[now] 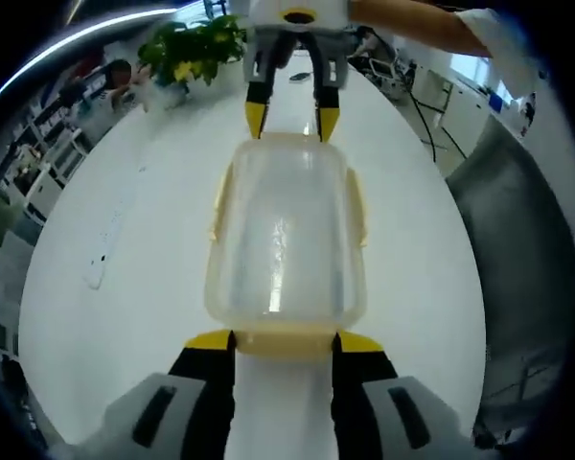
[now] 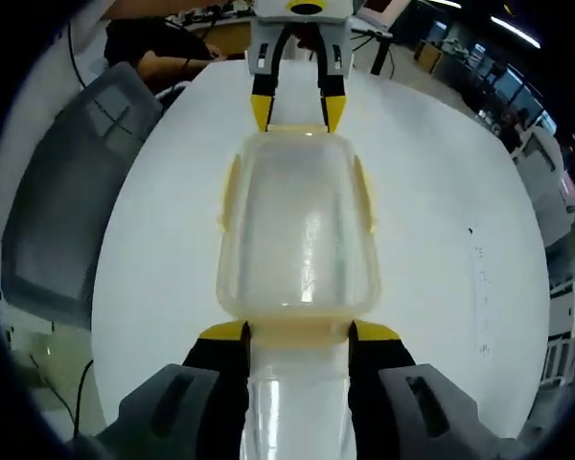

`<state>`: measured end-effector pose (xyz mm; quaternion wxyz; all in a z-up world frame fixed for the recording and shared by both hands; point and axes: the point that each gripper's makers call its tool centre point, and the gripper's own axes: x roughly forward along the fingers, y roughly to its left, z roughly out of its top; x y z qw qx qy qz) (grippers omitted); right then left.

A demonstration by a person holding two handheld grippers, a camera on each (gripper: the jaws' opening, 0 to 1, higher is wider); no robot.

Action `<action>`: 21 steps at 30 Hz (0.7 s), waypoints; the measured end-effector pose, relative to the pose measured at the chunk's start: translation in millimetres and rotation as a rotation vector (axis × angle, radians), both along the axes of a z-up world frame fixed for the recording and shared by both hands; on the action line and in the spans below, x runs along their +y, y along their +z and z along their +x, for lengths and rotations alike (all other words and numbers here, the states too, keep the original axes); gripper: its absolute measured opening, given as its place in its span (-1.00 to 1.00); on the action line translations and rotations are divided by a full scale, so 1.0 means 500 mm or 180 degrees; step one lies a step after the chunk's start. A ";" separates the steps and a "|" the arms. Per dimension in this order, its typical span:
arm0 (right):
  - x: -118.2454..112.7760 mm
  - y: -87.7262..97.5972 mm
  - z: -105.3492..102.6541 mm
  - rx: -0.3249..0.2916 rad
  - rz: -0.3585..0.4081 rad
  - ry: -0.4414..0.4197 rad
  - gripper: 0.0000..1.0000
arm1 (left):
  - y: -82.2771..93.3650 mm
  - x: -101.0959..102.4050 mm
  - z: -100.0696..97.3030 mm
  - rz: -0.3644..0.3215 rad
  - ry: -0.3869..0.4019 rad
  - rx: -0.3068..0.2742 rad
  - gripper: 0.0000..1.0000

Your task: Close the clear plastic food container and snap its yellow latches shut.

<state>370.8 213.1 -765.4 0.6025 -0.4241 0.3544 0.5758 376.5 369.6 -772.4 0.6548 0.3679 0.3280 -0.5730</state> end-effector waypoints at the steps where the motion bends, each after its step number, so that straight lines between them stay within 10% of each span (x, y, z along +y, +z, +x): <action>1: -0.008 0.006 -0.002 -0.0014 0.0005 0.0007 -0.26 | 0.005 -0.007 -0.003 -0.0009 0.0010 -0.0007 -0.33; 21: -0.254 0.074 0.003 -0.0189 0.0053 -0.0051 -0.26 | 0.074 -0.271 -0.001 -0.0046 -0.0093 -0.0188 -0.33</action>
